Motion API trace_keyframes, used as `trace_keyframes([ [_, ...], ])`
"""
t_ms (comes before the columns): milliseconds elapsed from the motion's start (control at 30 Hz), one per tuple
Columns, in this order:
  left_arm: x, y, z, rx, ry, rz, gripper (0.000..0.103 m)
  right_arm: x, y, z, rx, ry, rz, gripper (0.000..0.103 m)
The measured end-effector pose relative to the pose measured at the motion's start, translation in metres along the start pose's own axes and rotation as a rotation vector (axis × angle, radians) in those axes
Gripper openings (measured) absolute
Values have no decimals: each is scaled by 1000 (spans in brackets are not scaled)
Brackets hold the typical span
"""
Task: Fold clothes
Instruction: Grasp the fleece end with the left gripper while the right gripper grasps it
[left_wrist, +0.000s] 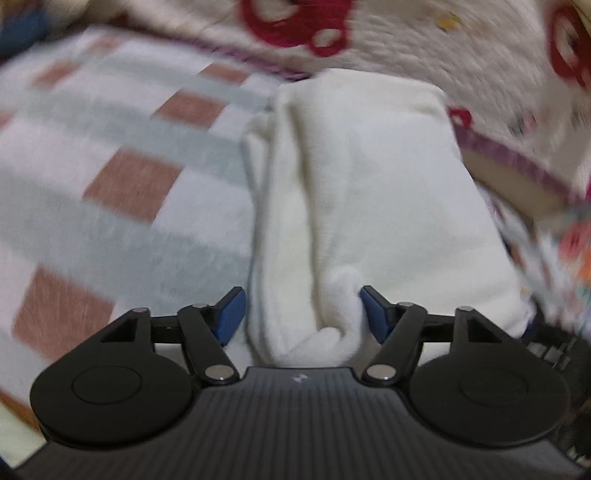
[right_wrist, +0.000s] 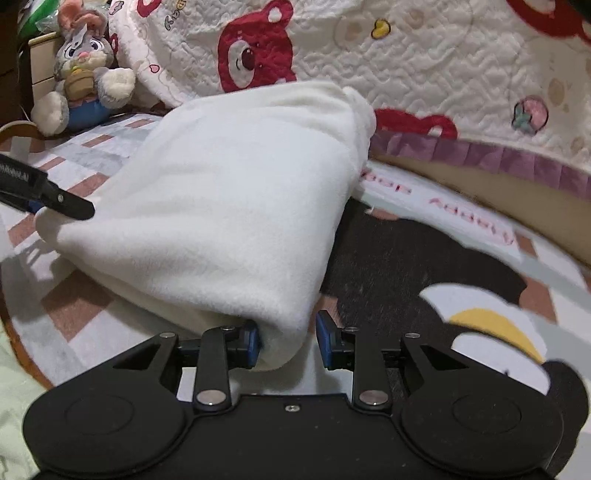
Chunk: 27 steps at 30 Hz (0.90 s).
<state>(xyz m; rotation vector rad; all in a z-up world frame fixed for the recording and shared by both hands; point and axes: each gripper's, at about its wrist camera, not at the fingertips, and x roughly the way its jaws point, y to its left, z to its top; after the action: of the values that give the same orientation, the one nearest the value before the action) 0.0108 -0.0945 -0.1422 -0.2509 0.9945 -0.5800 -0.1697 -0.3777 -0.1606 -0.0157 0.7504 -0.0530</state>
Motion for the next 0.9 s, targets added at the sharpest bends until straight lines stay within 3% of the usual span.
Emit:
trace_keyframes([
  [100, -13, 16, 3, -84, -2, 0, 73, -4, -5, -1, 21, 27, 27, 37],
  [200, -27, 28, 3, -143, 5, -16, 74, -8, -8, -1, 4, 85, 56, 50],
  [300, -29, 33, -5, -284, 48, -193, 75, -23, -8, -3, -101, 83, 140, 53],
  [367, -28, 28, -12, -344, 56, -271, 78, -32, -18, -1, -74, 69, 199, 63],
  [400, -28, 24, -15, -360, 54, -272, 82, -37, -24, 1, -54, 65, 229, 64],
  [500, -25, 10, -25, -385, 39, -221, 84, -41, -46, 4, 79, 53, 249, 65],
  [633, -15, -11, -40, -393, 21, -61, 84, -42, -71, 5, 257, 38, 254, 65],
  [800, -6, -10, -55, -496, -73, -9, 84, -28, -79, 8, 292, 61, 151, 65],
  [900, -5, -14, -57, -515, -118, -5, 85, -19, -88, 8, 380, 47, 196, 65],
])
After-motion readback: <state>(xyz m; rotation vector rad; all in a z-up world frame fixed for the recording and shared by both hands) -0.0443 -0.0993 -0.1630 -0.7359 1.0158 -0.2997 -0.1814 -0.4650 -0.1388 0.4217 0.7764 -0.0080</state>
